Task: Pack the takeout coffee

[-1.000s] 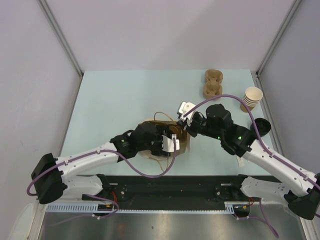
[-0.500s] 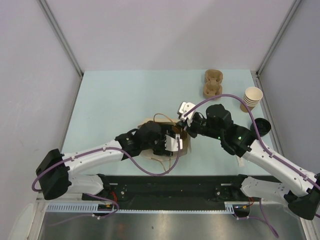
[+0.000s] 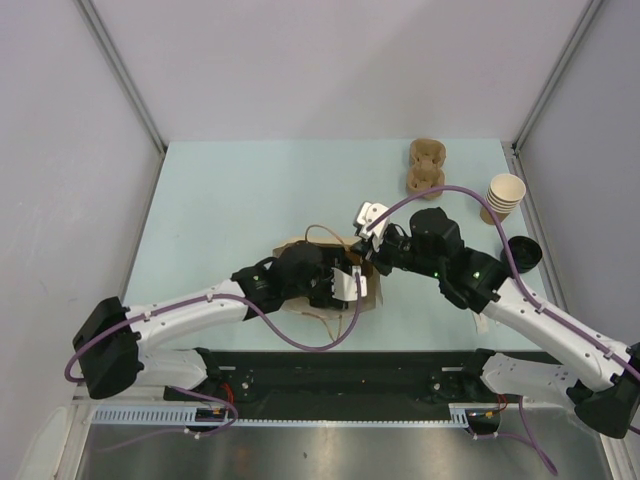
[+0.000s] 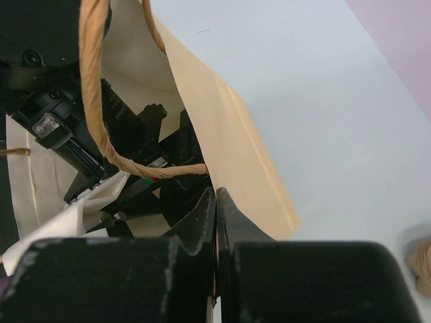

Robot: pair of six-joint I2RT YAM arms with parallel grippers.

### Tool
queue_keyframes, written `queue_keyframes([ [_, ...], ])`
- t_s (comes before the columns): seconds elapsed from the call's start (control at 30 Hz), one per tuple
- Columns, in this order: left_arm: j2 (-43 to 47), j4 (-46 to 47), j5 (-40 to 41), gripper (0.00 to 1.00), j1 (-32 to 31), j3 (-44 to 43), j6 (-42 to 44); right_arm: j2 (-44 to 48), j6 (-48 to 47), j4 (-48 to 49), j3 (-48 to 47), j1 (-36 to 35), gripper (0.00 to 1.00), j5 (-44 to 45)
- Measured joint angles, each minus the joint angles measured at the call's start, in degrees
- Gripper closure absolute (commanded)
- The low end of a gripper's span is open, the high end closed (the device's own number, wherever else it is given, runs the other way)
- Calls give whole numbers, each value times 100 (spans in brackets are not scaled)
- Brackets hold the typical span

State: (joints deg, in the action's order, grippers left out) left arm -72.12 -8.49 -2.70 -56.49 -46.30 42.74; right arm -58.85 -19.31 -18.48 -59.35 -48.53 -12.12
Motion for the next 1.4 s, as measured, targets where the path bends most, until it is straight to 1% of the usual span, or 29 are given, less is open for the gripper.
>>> queue_keyframes([
  [0.43, 63, 15, -2, 83, -2, -2, -20, -46, 24, 42, 0, -11, 100, -42],
  [0.87, -275, 20, -17, 83, 7, -39, -26, -48, 20, 52, 0, -13, 100, -39],
  [1.2, -870, -546, -374, 83, 275, -662, -173, -59, -52, 199, 0, 22, 100, 142],
  [1.4, -1069, -780, -555, 84, 400, -883, -170, -125, -157, 293, 0, 87, 100, 284],
])
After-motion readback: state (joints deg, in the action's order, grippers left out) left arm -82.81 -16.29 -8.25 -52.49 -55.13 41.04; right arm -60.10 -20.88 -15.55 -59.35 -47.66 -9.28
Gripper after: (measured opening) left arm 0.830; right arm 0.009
